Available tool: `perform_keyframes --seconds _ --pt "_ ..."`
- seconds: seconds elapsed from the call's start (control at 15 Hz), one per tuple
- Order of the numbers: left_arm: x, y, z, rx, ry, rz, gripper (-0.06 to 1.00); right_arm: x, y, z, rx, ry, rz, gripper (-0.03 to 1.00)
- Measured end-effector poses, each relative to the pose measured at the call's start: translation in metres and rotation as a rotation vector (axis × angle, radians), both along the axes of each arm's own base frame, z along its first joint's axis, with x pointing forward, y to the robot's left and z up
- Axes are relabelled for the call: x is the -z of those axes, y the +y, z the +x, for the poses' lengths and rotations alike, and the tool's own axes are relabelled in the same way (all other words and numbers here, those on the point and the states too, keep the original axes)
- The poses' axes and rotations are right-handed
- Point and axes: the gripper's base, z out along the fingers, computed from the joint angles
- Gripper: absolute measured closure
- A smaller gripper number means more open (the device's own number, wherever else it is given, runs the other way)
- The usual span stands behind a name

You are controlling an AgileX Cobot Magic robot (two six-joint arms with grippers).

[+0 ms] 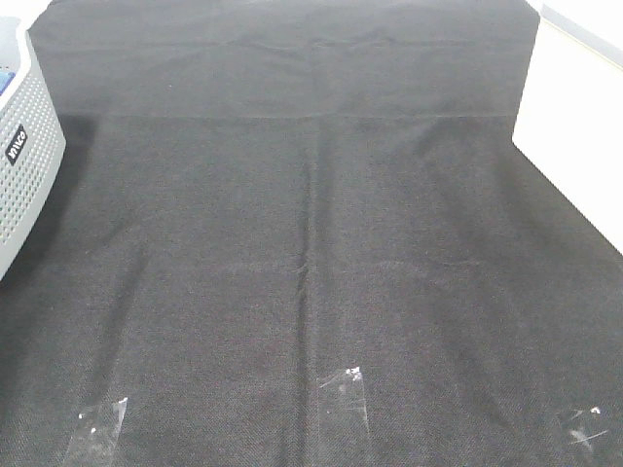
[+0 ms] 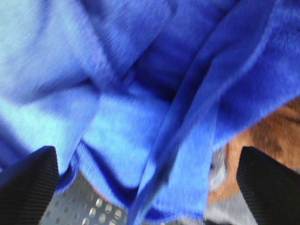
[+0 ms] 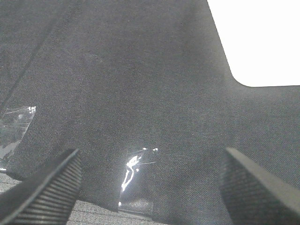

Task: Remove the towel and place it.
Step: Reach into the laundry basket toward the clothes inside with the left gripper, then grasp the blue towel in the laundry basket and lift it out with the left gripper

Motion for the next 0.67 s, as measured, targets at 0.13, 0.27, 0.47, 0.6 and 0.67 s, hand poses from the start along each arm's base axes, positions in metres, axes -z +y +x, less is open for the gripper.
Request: perform_keyframes --seconds 0.13,0.27,0.47,0.6,0.67 --pt "0.0111 -0.0004 0.0026 0.001 0.011 -0.015 -0.02 0.0 0.0 0.0 0.0 0.0 0.0 0.19" --pt "0.013 -0.0008 0.0029 0.0 0.014 -0.023 0.0 0.0 0.0 0.0 0.0 0.0 0.0 0.19" --pt "0.0135 -0.0012 0.003 0.001 0.015 -0.027 0.31 0.0 0.0 0.0 0.0 0.0 0.0 0.19" --pt "0.0135 -0.0012 0.003 0.0 0.014 -0.027 0.54 0.0 0.0 0.0 0.0 0.0 0.0 0.19" --pt "0.0135 -0.0012 0.003 -0.007 0.012 -0.03 0.64 0.0 0.0 0.0 0.0 0.0 0.0 0.19"
